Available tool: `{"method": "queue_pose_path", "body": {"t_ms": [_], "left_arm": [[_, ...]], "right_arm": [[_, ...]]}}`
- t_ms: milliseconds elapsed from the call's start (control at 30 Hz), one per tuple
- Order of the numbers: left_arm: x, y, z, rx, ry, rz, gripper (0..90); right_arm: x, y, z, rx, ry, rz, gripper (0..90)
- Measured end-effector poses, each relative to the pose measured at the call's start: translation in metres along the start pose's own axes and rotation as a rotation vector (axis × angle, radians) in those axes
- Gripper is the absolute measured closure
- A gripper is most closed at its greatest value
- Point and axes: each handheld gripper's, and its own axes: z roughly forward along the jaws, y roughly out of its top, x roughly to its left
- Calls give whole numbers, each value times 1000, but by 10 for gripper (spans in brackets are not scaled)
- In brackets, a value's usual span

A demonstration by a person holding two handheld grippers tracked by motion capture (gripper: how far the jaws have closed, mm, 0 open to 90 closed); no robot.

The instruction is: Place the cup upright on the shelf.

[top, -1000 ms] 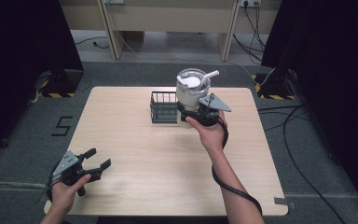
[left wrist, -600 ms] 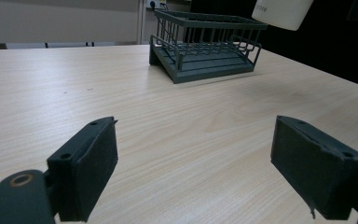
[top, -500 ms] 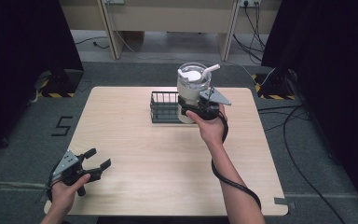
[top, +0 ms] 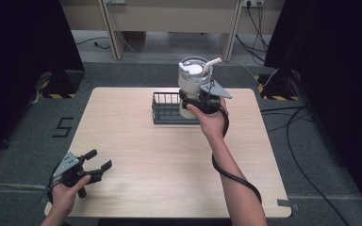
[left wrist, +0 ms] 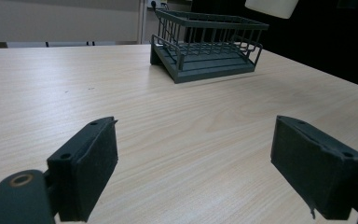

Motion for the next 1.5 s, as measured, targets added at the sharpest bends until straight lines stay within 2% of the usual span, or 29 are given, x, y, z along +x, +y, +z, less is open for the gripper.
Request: {"method": "queue_pose_path", "body": {"t_ms": [800, 1500], "left_arm": [[1, 0, 0, 1, 1, -2, 141], [1, 0, -1, 1, -2, -1, 141]], "right_arm": [[-8, 12, 23, 9, -28, 2, 112], [-12, 15, 52, 32, -54, 11, 112]]}}
